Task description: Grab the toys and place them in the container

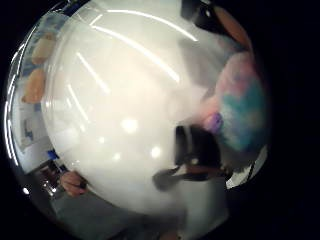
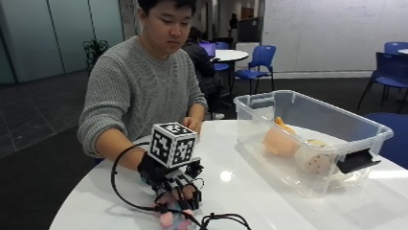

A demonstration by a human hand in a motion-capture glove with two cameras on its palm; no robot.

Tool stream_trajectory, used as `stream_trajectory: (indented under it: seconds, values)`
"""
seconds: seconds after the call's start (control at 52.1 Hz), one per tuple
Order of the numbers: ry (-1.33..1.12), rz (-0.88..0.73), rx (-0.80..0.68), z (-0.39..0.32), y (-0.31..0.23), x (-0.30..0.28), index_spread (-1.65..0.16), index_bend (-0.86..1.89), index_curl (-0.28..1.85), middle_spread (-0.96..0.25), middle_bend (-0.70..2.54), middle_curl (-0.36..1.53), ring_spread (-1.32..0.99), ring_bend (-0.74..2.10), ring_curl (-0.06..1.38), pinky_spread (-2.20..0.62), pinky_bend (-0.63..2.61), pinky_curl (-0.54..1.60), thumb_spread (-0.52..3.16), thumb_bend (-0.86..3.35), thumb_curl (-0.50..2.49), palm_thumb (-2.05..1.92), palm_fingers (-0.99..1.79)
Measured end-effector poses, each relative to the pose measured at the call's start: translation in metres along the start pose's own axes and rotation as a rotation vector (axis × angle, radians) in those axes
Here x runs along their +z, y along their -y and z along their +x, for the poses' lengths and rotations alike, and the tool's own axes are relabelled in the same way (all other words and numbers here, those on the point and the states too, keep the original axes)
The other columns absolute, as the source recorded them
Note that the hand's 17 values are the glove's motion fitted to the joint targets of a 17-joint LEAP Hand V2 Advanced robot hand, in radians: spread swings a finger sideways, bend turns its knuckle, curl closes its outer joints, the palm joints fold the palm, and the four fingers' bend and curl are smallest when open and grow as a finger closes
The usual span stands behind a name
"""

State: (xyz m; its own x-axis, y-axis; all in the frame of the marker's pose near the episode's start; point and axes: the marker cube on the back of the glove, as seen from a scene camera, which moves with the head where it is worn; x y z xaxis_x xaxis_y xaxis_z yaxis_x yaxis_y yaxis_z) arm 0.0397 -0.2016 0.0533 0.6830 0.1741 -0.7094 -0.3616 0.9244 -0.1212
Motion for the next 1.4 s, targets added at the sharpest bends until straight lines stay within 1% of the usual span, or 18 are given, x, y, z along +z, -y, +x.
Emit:
stream_trajectory:
  seconds: [0.038, 0.096, 0.173, 0.192, 0.345, 0.556, 0.729, 0.901, 0.978, 1.036, 1.093, 1.112, 1.151, 1.208, 1.266, 1.323, 1.342, 1.4]
  values:
    - [-0.031, 0.032, 0.009, -0.002, 0.0, 0.0, -0.4, 0.29, 0.37, -0.21, 0.23, 0.28, -0.15, 0.16, 0.37, 0.01, 1.05, 0.29, 1.38, 0.08, 0.38, 0.25, 0.01]
    - [-0.089, 0.067, 0.012, -0.006, -0.002, 0.0, -0.41, 0.34, 0.38, -0.24, 0.37, 0.32, -0.19, 0.18, 0.35, -0.02, 1.02, 0.27, 1.45, 0.17, 0.42, 0.38, 0.28]
    - [-0.135, 0.129, 0.003, -0.007, -0.002, 0.0, -0.41, 0.32, 0.38, -0.26, 0.43, 0.35, -0.27, 0.31, 0.37, -0.11, 1.02, 0.26, 1.45, 0.23, 0.48, 0.51, 0.56]
    - [-0.142, 0.149, -0.001, -0.007, -0.001, 0.0, -0.41, 0.32, 0.39, -0.27, 0.44, 0.36, -0.29, 0.37, 0.39, -0.15, 1.05, 0.27, 1.44, 0.24, 0.49, 0.54, 0.69]
    - [-0.103, 0.252, -0.034, -0.002, 0.0, -0.005, -0.39, 0.5, 0.5, -0.29, 0.5, 0.41, -0.4, 0.44, 0.44, -0.29, 0.95, 0.27, 1.29, 0.23, 0.59, 0.63, 0.92]
    - [0.329, 0.362, -0.017, 0.012, -0.015, -0.074, -0.35, 0.53, 0.61, -0.31, 0.52, 0.47, -0.49, 0.54, 0.51, -0.35, 0.91, 0.29, 1.15, 0.21, 0.71, 0.66, 0.94]
    - [0.251, 0.329, -0.054, 0.003, -0.012, -0.078, -0.34, 0.5, 0.66, -0.31, 0.52, 0.51, -0.52, 0.69, 0.57, -0.33, 0.88, 0.29, 1.12, 0.23, 0.8, 0.69, 0.93]
    - [0.382, 0.339, -0.068, 0.001, -0.012, -0.079, -0.35, 0.47, 0.71, -0.31, 0.52, 0.55, -0.52, 0.73, 0.59, -0.36, 0.89, 0.31, 1.1, 0.25, 0.89, 0.71, 0.95]
    - [0.419, 0.274, -0.07, 0.001, -0.01, -0.072, -0.35, 0.43, 0.73, -0.32, 0.48, 0.56, -0.53, 0.75, 0.6, -0.37, 0.92, 0.32, 1.08, 0.25, 0.93, 0.71, 0.92]
    - [0.403, 0.138, -0.058, -0.004, -0.006, -0.055, -0.35, 0.34, 0.74, -0.31, 0.43, 0.56, -0.53, 0.76, 0.61, -0.39, 0.99, 0.35, 1.08, 0.24, 0.94, 0.68, 0.81]
    - [0.333, -0.023, -0.034, -0.012, -0.001, -0.033, -0.35, 0.12, 0.71, -0.3, 0.32, 0.54, -0.49, 0.74, 0.62, -0.36, 1.16, 0.41, 1.17, 0.18, 0.89, 0.56, 0.51]
    - [0.303, -0.061, -0.025, -0.015, 0.001, -0.026, -0.36, 0.13, 0.7, -0.29, 0.28, 0.53, -0.47, 0.68, 0.61, -0.33, 1.19, 0.42, 1.2, 0.13, 0.85, 0.48, 0.36]
    - [0.244, -0.105, -0.008, -0.02, 0.004, -0.016, -0.37, 0.14, 0.7, -0.28, 0.24, 0.52, -0.43, 0.63, 0.61, -0.3, 1.25, 0.44, 1.24, 0.1, 0.8, 0.41, 0.25]
    - [0.176, -0.106, 0.022, -0.024, 0.007, -0.008, -0.39, 0.15, 0.65, -0.25, 0.12, 0.47, -0.38, 0.54, 0.57, -0.26, 1.32, 0.45, 1.3, 0.11, 0.77, 0.41, 0.13]
    - [0.132, -0.053, 0.058, -0.025, 0.011, -0.008, -0.4, 0.18, 0.62, -0.23, 0.14, 0.45, -0.35, 0.53, 0.54, -0.24, 1.31, 0.42, 1.35, 0.13, 0.75, 0.44, 0.18]
    - [0.104, 0.02, 0.086, -0.025, 0.014, -0.008, -0.4, 0.16, 0.59, -0.23, 0.17, 0.44, -0.36, 0.58, 0.51, -0.26, 1.29, 0.39, 1.39, 0.18, 0.76, 0.5, 0.35]
    - [0.101, 0.042, 0.093, -0.025, 0.015, -0.008, -0.41, 0.13, 0.59, -0.24, 0.24, 0.46, -0.39, 0.67, 0.53, -0.28, 1.27, 0.38, 1.39, 0.2, 0.77, 0.54, 0.51]
    - [0.107, 0.088, 0.102, -0.024, 0.016, -0.009, -0.41, 0.13, 0.56, -0.25, 0.25, 0.47, -0.4, 0.69, 0.51, -0.31, 1.23, 0.36, 1.35, 0.2, 0.8, 0.58, 0.59]
